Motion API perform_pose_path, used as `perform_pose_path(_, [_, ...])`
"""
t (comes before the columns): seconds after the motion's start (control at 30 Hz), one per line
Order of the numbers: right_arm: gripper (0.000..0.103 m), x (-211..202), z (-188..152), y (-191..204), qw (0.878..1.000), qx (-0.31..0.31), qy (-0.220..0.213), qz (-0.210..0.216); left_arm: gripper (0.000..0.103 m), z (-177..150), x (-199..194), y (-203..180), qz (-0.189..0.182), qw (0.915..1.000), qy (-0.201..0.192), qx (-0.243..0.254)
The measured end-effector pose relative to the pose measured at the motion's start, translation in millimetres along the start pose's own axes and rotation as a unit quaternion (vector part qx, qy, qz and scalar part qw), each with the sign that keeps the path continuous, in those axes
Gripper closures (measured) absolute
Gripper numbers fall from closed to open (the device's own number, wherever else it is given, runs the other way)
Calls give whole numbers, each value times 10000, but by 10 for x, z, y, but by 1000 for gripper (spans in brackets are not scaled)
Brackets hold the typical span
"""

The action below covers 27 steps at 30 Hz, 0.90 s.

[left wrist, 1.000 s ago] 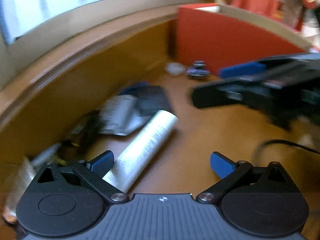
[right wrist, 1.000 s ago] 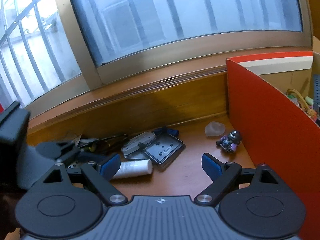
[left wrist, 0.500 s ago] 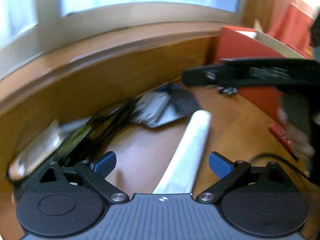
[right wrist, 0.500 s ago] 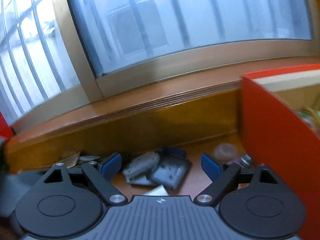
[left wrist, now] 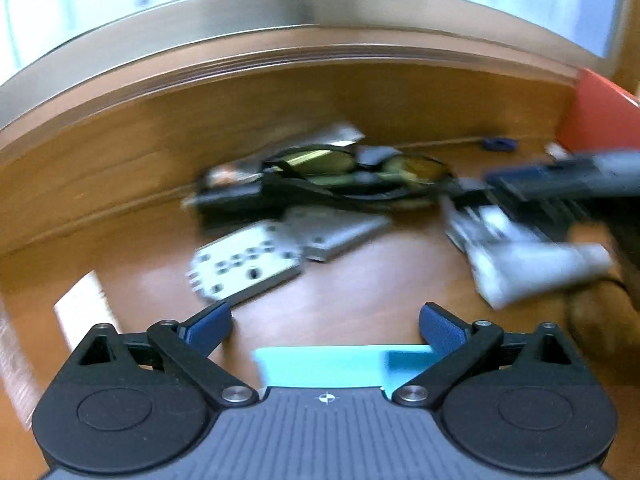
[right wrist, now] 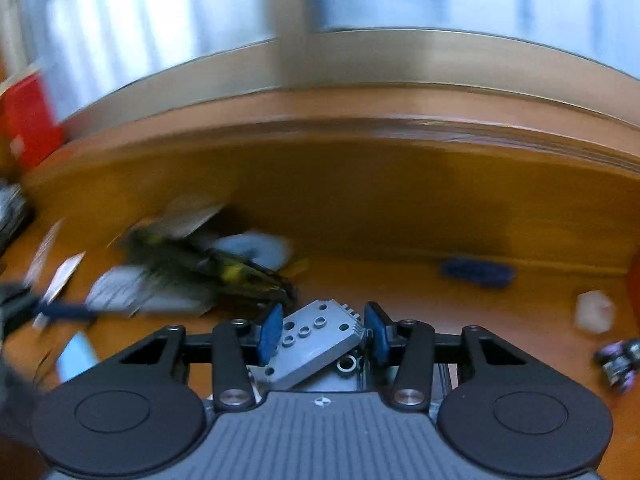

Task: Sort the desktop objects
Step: 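Move both open tools back over the remaining items on the desk, then grasp the black sunglasses with the left tool while the right tool grasps the white spray can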

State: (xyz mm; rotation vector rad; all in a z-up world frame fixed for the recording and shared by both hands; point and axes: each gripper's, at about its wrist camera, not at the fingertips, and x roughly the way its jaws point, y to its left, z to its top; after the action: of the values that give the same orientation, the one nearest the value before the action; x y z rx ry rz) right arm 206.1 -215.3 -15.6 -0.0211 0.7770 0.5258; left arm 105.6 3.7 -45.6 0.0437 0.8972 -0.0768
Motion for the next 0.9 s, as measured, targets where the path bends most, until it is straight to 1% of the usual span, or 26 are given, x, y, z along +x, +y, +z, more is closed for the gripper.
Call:
perform_pose_path(0.07, [53, -58, -88, 176, 9991, -228, 165, 311, 1, -28, -17, 79, 139, 9998, -6, -154])
perform_pose_path(0.13, [49, -127, -187, 343, 9966, -476, 295, 601, 1, -54, -33, 141, 251, 9993, -8, -280])
perform_pose_path(0.2, [46, -213, -286, 512, 9929, -803, 428, 772, 1, -87, -74, 181, 255, 9991, -16, -337])
perform_pose_path(0.3, [47, -409, -389, 685, 9884, -1100, 458, 943, 1, -112, -134, 181, 201, 9991, -74, -355])
perform_pose_path(0.37, [45, -566, -440, 709, 9892, -1114, 364, 885, 1, -91, -126, 98, 65, 9994, -146, -299])
perform_pose_path(0.43, [40, -670, -433, 716, 9922, -984, 248, 726, 1, -116, -171, 40, -68, 9996, -200, -201])
perform_pose_path(0.6, [30, -854, -523, 646, 9977, -635, 47, 228, 0, -157, -198, -120, -251, 9993, -271, 79])
perform_pose_path(0.7, [28, -906, -619, 604, 9989, -457, -5, 61, 0, -145, -194, -182, -184, 9989, -382, 204])
perform_pose_path(0.83, [23, -900, -718, 619, 9993, -348, -64, -70, 0, -81, -181, -189, -81, 9961, -619, 619])
perform_pose_path(0.9, [21, -899, -738, 635, 9993, -345, -72, -126, 0, -44, -164, -186, -110, 9951, -605, 770])
